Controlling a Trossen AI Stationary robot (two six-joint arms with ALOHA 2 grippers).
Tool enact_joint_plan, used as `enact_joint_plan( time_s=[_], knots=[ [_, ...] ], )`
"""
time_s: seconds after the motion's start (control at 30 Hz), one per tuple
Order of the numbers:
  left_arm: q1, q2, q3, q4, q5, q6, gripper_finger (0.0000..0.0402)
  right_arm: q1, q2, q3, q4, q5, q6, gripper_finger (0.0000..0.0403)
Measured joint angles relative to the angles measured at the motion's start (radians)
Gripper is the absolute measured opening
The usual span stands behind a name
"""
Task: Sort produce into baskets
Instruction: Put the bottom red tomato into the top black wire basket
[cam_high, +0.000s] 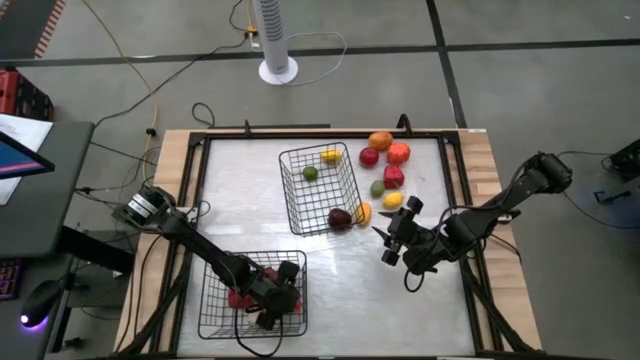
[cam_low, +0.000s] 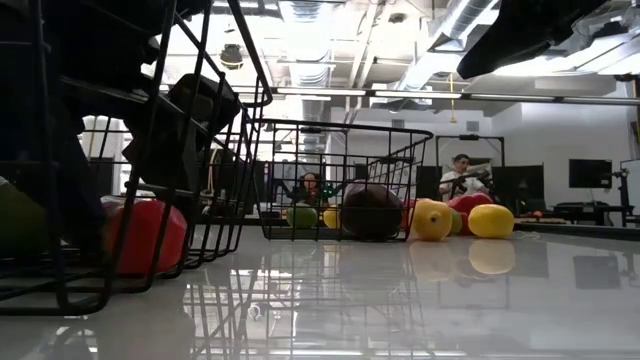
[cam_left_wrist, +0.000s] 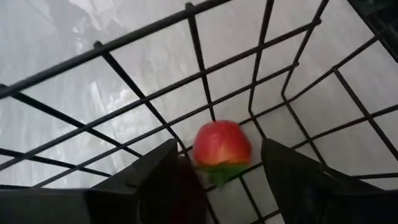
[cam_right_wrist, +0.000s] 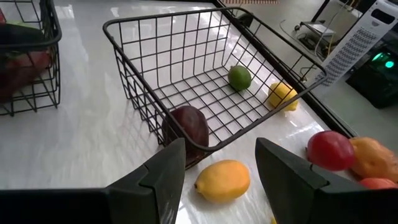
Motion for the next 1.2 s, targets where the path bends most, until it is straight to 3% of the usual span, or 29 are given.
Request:
enact_joint_plan(
  time_s=[0.37,0.77,0.93,1.2],
  knots=[
    [0.000,0.087,0.006,0.053,-0.015,0.006,0.0210,0.000,0.000,0.000,-0.001,0.000,0.000,0.0221],
    [-0.002,0.026,0.000,-0.059,0.012,0.001,0.0112,0.000,0.000,0.000,-0.001,0.000,0.000,0.0221],
    [-0.002,0.024,0.000,-0.068,0.018,0.005,0.0097,0.000,0.000,0.000,-0.001,0.000,0.000,0.0221],
    [-0.002,-0.049,0.100,-0.326,0.131,0.026,0.0108,0.000,0.000,0.001,0.000,0.000,0.000,0.0221]
  ],
)
